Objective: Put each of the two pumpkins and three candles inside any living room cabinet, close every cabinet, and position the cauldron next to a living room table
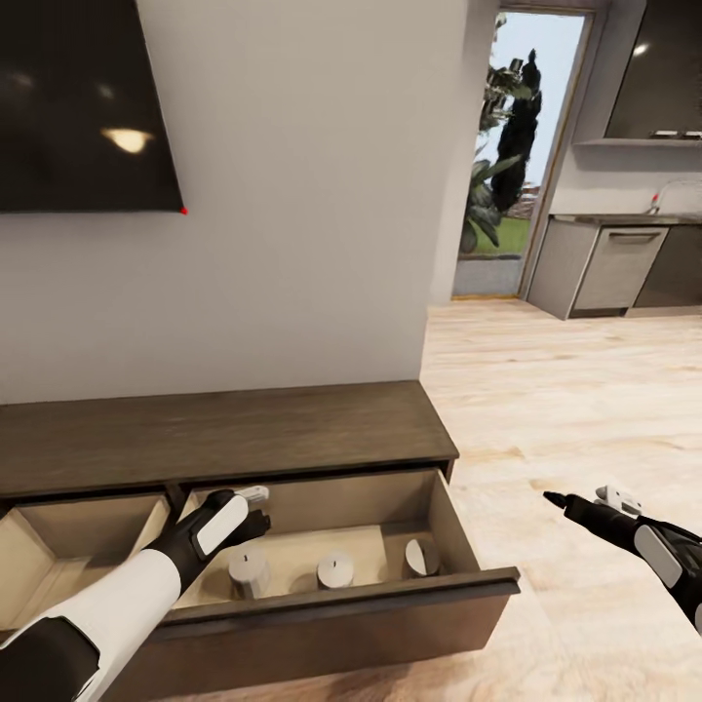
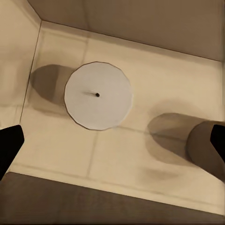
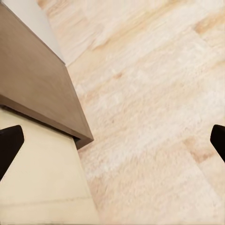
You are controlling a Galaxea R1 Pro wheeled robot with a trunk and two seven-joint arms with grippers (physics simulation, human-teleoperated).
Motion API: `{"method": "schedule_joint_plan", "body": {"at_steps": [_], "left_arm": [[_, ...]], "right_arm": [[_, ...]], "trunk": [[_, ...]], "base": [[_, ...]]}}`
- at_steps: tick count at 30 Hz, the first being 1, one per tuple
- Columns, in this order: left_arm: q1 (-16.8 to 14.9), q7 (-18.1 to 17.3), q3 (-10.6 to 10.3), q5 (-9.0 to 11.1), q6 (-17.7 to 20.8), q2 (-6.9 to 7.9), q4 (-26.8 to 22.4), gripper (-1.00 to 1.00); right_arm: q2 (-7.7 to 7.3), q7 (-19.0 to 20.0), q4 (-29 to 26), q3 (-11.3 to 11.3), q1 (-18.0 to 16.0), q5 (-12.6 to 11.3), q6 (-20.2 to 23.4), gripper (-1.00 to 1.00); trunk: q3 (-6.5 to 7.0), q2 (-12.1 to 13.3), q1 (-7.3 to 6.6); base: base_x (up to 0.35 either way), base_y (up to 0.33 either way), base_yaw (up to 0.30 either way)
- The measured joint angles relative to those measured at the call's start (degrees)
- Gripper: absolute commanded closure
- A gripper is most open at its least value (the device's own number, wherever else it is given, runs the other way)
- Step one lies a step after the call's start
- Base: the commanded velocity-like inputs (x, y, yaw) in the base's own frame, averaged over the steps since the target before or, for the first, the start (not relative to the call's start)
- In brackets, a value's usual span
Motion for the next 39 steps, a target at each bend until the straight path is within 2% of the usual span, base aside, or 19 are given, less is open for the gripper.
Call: {"method": "schedule_joint_plan", "body": {"at_steps": [27,39], "left_arm": [[-0.02,0.04,-0.06,0.04,0.00,-0.08,-0.06,-1.00],[0.00,0.04,-0.06,0.00,0.00,-0.08,-0.06,-1.00]], "right_arm": [[0.05,-0.07,0.00,0.00,0.00,0.00,-0.08,-1.00],[0.05,-0.10,0.00,0.00,0.00,0.09,-0.16,-1.00]], "trunk": [[5.99,0.36,-0.69],[8.65,0.52,-1.01]], "base": [[-0.095,0.000,0.000],[-0.016,0.000,0.000]]}}
